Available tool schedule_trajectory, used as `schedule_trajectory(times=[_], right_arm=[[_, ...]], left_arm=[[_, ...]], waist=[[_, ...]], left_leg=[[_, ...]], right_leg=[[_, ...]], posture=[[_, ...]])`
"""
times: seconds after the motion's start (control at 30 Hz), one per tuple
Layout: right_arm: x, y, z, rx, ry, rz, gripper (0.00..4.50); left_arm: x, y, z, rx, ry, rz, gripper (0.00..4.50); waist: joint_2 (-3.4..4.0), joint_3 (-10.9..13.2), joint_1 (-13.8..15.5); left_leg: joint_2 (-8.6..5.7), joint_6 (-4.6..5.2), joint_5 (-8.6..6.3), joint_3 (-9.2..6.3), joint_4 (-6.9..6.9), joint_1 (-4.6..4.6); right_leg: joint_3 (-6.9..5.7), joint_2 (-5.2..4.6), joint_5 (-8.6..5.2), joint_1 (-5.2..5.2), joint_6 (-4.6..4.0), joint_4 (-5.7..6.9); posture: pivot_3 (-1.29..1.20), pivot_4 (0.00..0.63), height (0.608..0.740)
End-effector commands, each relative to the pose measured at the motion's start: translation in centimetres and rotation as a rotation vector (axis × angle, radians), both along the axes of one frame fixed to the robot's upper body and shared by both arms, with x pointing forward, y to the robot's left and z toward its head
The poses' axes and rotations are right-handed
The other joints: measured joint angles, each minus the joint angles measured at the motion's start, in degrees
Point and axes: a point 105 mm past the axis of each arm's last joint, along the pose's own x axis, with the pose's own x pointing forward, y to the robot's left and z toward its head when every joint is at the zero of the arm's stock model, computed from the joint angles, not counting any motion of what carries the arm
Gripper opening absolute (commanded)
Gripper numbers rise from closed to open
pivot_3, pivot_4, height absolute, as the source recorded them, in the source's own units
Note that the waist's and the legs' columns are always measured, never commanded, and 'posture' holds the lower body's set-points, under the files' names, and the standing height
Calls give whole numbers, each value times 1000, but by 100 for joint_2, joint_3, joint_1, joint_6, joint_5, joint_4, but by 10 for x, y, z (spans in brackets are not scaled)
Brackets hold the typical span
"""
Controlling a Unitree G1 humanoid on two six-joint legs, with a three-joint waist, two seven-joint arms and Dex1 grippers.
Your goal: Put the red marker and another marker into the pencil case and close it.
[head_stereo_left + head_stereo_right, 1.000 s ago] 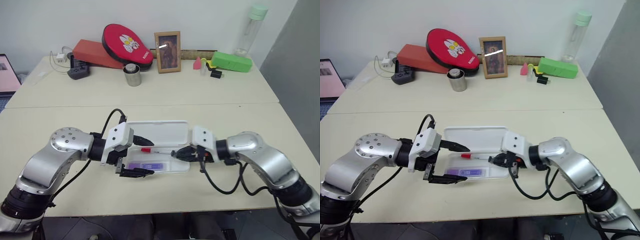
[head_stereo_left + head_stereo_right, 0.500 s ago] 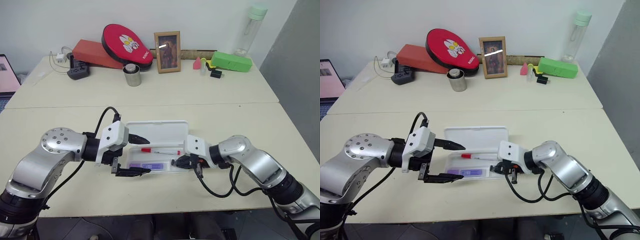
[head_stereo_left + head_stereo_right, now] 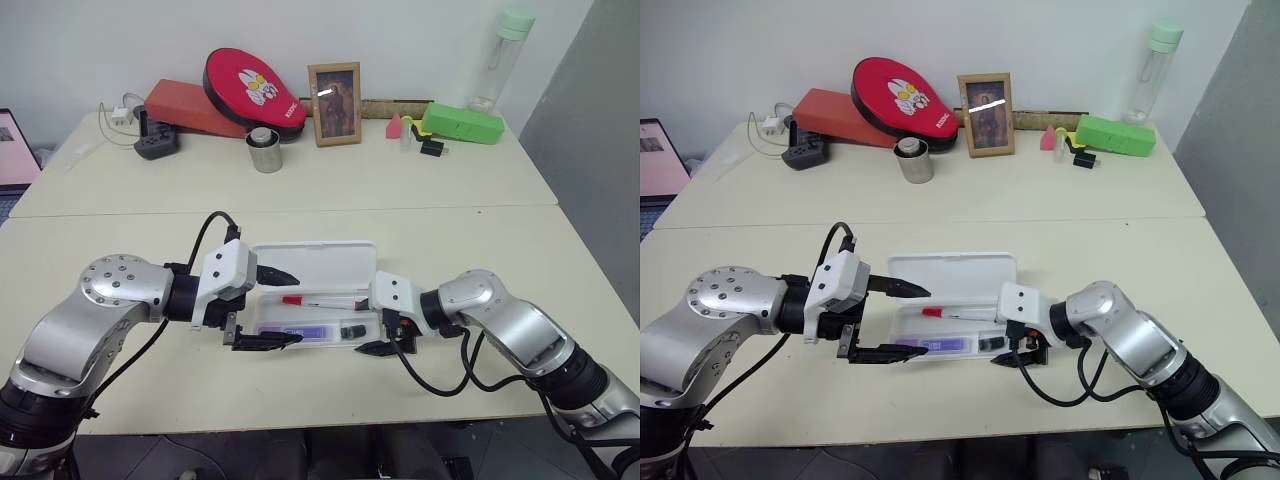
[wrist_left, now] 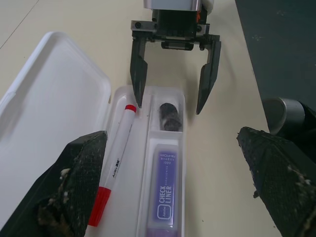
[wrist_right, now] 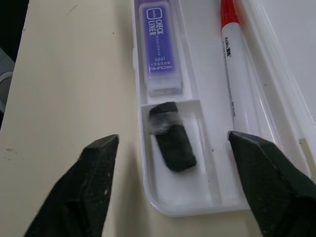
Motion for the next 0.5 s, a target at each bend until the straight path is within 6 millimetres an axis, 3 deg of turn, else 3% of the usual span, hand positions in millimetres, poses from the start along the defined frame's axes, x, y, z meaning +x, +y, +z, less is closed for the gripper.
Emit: schedule_trajectory(times=[0.03,0.33,0.4,0.5], right_arm=[[3,1,12,34,-36,9,4453],[0,-11,34,128,-12,4,4453],[1,-11,52,220,-6,0,4277],[19,-11,97,422,-71,-61,3690]], left_arm=[[-1,-3,10,-8,-37,-16,4500],[0,0,10,-12,-40,16,4500],[2,6,12,-19,-44,55,4500],[0,20,18,-30,-48,119,4500]], waist=[[0,0,0],[0,0,3],[0,0,-5],[1,1,-35]], left_leg=[[0,0,0,0,0,0],[0,0,0,0,0,-1],[1,0,0,0,0,1],[6,0,0,-2,-2,4]], right_leg=[[0,0,0,0,0,0],[0,0,0,1,0,-1],[0,0,0,1,0,0],[4,2,0,0,-1,2]], posture=[[0,150,740],[0,150,740],[0,150,740],[0,150,740]])
